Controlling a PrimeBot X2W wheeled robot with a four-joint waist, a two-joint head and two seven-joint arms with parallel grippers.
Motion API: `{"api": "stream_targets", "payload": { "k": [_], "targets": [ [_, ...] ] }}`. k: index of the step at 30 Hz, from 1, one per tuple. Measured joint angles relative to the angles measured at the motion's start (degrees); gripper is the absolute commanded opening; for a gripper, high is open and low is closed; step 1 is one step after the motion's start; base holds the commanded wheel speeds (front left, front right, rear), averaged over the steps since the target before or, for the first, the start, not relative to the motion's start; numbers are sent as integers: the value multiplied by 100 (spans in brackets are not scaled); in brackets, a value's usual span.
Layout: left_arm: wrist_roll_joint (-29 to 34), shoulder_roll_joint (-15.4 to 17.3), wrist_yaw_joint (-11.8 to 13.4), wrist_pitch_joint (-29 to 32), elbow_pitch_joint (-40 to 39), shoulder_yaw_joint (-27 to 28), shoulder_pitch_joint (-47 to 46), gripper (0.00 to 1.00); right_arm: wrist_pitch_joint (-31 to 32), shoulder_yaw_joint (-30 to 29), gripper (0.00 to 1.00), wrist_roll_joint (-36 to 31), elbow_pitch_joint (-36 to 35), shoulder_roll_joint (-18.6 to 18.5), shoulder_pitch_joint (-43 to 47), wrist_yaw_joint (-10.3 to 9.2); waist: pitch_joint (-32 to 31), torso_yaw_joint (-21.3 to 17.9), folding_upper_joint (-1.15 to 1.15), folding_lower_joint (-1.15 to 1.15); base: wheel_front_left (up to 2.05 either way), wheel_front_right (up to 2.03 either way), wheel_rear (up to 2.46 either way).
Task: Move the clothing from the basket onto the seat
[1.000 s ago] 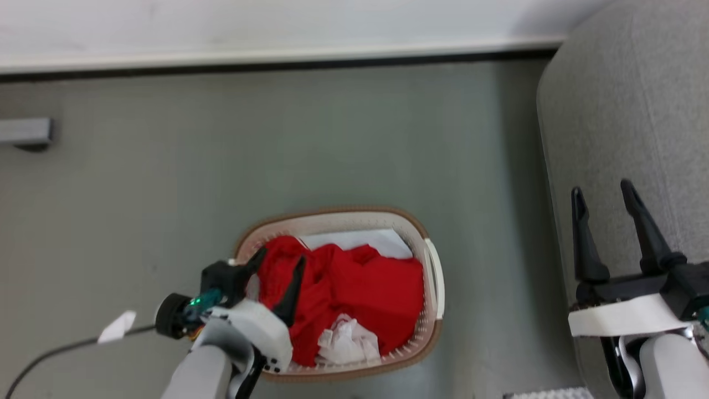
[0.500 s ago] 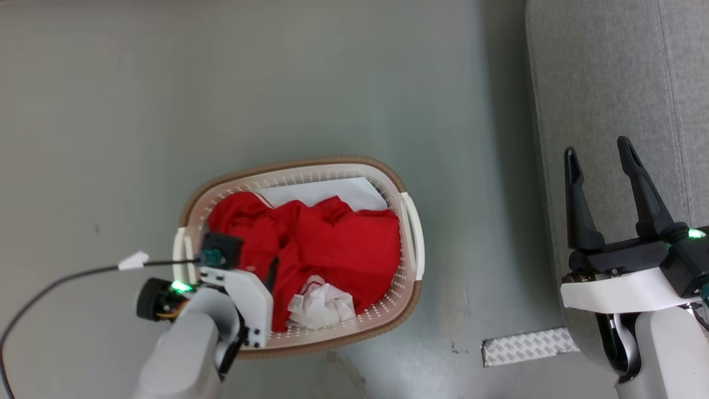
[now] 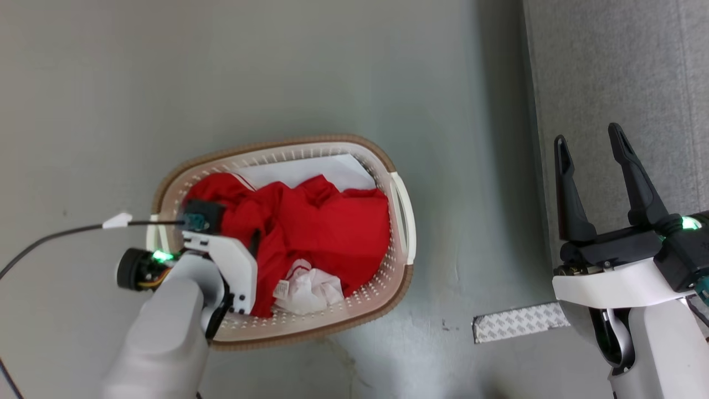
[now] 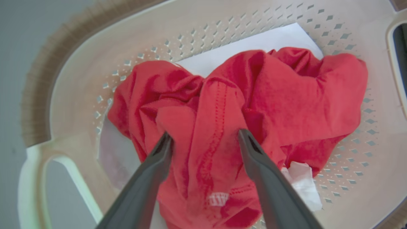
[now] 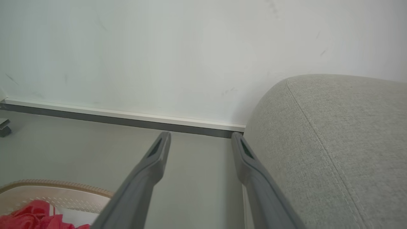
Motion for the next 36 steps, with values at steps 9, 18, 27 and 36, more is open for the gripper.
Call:
{"api": "stream_targets", "payload": {
  "k": [9, 18, 27, 36],
  "targets": [
    [62, 0, -59, -113, 482, -215, -218, 100, 0, 45, 100, 25, -20, 5, -57, 1, 241, -106, 0, 0, 0, 0, 0],
    [-134, -235, -223, -898, 625, -254, -91, 0, 0, -213, 100, 94, 146, 18, 96, 1, -159, 80, 0, 0, 0, 0, 0],
    [-556, -321, -281, -1492, 320, -175, 700, 0, 0, -408, 100, 88, 436, 16, 730, 1, -1254, 403, 0, -1, 0, 0, 0],
    [-926, -226, -226, -1614, -1044, 92, 1724, 0, 0, -533, 100, 88, 592, -45, 1385, 1, -2511, 696, 0, -2, 0, 0, 0]
  ]
}}
